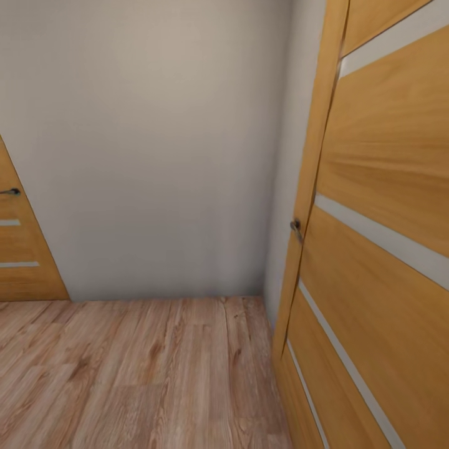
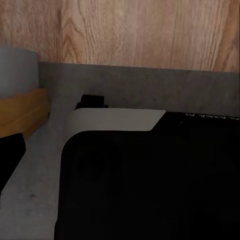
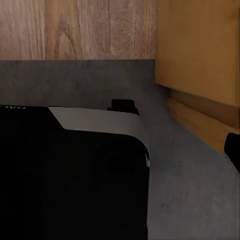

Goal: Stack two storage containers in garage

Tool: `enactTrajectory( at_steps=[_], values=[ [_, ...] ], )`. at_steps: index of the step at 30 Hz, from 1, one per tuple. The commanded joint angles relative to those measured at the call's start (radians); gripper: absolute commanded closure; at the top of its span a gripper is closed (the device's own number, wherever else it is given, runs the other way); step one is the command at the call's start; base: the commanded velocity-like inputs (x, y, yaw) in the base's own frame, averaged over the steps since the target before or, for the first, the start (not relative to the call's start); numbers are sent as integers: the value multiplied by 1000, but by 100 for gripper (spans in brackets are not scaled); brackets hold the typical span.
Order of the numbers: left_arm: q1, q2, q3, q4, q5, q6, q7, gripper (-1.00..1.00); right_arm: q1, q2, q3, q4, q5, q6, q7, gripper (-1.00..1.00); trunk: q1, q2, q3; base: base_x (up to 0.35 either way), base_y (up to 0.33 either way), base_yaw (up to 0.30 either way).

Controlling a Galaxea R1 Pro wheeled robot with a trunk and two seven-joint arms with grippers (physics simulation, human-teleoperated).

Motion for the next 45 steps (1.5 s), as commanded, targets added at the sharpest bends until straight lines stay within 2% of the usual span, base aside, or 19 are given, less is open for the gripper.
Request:
enactTrajectory(
  at_steps=[1, 21, 36, 45],
  values=[
    [-1, 0, 0, 1, 10, -3, -3, -100, -1, 1, 8, 3, -9, -5, -1, -100, 1, -1, -1, 317, 0, 0],
    [-1, 0, 0, 1, 10, -3, -3, -100, -1, 1, 8, 3, -9, -8, -10, -100, 1, -1, -1, 269, 0, 66],
    [-1, 2, 0, 1, 10, -3, -3, -100, -1, 2, 8, 3, -9, -2, -10, -100, 1, -1, -1, 20, 0, 1],
    [-1, 2, 0, 1, 10, -3, -3, -100, -1, 1, 8, 3, -9, -7, -10, -100, 1, -1, -1, 0, 0, 224]
  ],
)
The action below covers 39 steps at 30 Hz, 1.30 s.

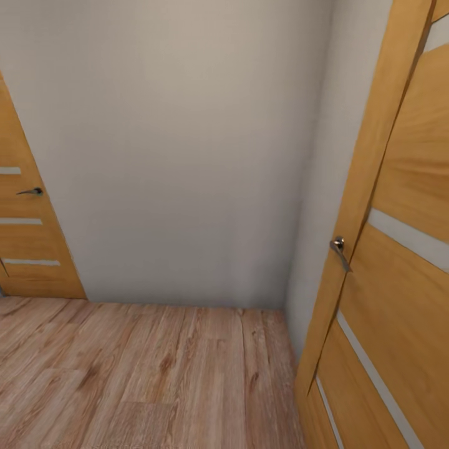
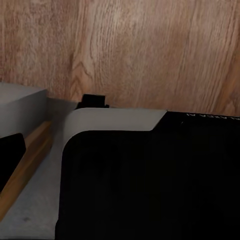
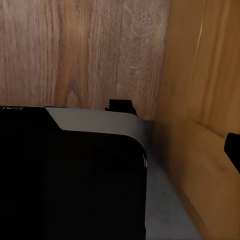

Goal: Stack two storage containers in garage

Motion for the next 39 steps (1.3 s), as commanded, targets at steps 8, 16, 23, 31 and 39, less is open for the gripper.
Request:
enactTrajectory(
  at_steps=[8, 16, 23, 31, 39],
  values=[
    [-1, 0, 0, 2, 10, -3, -3, -100, -1, 1, 8, 3, -9, -6, 0, -100, 0, -1, -1, 3, 0, 170],
    [-1, 0, 1, 2, 11, -3, -3, -100, -1, 1, 8, 3, -9, -6, 0, -100, 0, -1, -1, 197, 0, 6],
    [-1, 0, 1, 2, 12, -3, -3, -100, -1, 1, 8, 3, -9, -6, 0, -100, 0, -1, -1, 315, 0, 0],
    [-1, 0, 1, 2, 12, -3, -3, -100, -1, 1, 8, 3, -9, 0, 0, -100, 0, -1, -1, 321, 0, 19],
    [-1, 1, 1, 2, 12, -3, -3, -100, -1, 1, 8, 3, -9, -4, 0, -100, 0, -1, -1, 322, 0, 232]
  ],
)
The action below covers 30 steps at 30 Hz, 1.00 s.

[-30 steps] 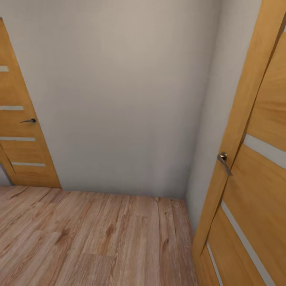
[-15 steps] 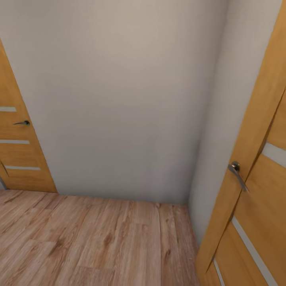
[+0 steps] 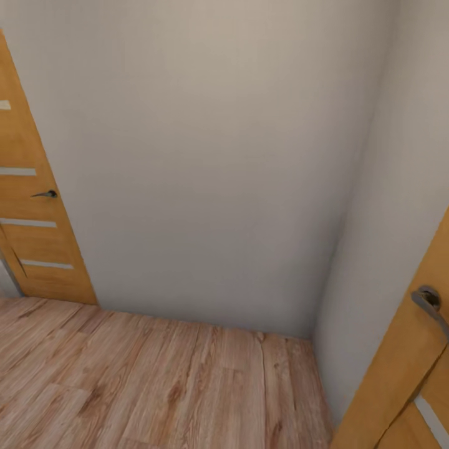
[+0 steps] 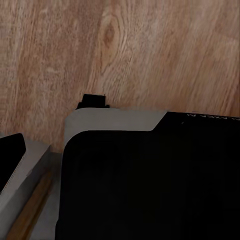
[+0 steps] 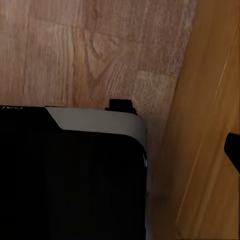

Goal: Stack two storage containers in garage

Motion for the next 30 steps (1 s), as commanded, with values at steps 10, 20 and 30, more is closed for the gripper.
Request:
enactTrajectory(
  at_steps=[10, 20, 30],
  values=[
    [-1, 0, 0, 2, 10, -3, -3, -100, -1, 1, 8, 3, -9, -7, 0, -100, 1, -1, -1, 322, 0, 268],
    [-1, -1, 0, 2, 11, -3, -3, -100, -1, 1, 8, 3, -9, -6, 0, -100, 1, -1, -1, 322, 0, 269],
    [-1, -1, -1, 2, 11, -3, -3, -100, -1, 2, 9, 3, -9, -6, 0, -100, 1, -1, -1, 322, 0, 269]
  ],
)
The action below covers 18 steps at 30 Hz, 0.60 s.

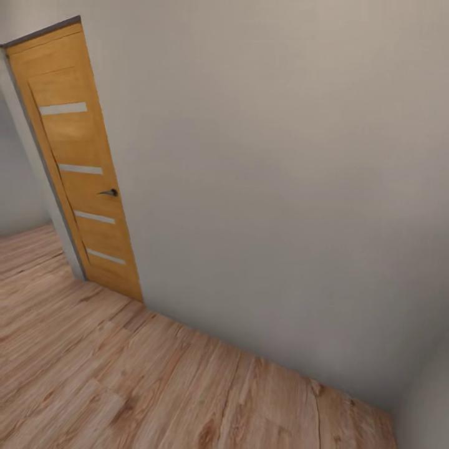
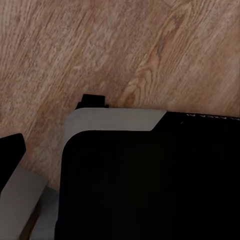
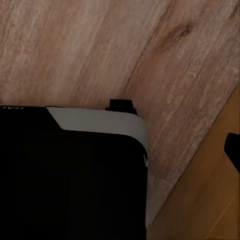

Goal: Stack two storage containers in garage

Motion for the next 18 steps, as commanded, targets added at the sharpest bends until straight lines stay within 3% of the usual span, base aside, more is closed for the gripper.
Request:
enactTrajectory(
  at_steps=[1, 18],
  values=[
    [-1, 0, 0, 1, 10, -3, -3, -100, -1, 1, 8, 3, -9, -6, 0, -100, 1, -1, -1, 322, 0, 269],
    [-1, 0, -1, 1, 10, -3, -2, -100, -1, 1, 8, 3, -10, -9, 0, -100, 1, -1, -1, 322, 0, 269]
  ],
)
